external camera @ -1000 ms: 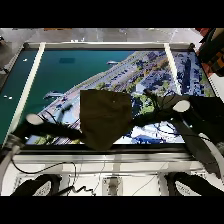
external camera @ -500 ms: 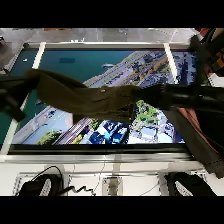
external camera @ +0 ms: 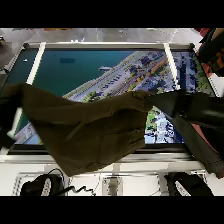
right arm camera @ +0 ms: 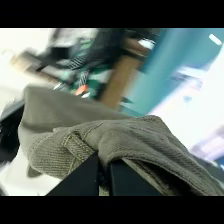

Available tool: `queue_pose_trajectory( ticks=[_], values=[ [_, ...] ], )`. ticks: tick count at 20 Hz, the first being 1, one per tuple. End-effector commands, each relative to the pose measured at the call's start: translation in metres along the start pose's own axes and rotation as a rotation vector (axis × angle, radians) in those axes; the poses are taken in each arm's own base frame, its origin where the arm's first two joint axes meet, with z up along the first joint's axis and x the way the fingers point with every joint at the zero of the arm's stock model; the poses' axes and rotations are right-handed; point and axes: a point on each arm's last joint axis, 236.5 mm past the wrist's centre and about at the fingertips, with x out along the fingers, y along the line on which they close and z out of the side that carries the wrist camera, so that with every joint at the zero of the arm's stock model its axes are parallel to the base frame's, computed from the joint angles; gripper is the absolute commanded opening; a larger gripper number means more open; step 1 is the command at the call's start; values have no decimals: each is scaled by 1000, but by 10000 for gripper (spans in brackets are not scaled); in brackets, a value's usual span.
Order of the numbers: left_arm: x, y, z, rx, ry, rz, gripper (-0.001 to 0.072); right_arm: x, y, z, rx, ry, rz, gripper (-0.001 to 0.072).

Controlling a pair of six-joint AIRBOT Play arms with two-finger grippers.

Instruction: Fold the clothes and pants, and hang the long-sleeved shirts on hangers.

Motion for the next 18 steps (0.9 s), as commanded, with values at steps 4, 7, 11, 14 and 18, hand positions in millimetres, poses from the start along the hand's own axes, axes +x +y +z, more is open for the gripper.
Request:
queue_pose_trajectory(
  ticks=[4, 7, 11, 14, 18],
  values=[
    [119, 67, -178, -494, 349, -49, 17, 77, -190, 21, 340, -192, -302, 27],
    [155, 58, -260, -584, 577, -96, 17, 99, -271, 20, 405, -187, -450, 26],
    [164, 41, -312, -609, 755, -158, 17, 78, -330, 17, 242, -72, -594, 27],
    [142, 24, -336, -604, 902, -230, 17, 36, -355, -26, 192, 198, -699, 27],
    [126, 10, -370, -543, 1060, -238, 18, -4, -372, -98, 239, 485, -809, 28]
  ],
)
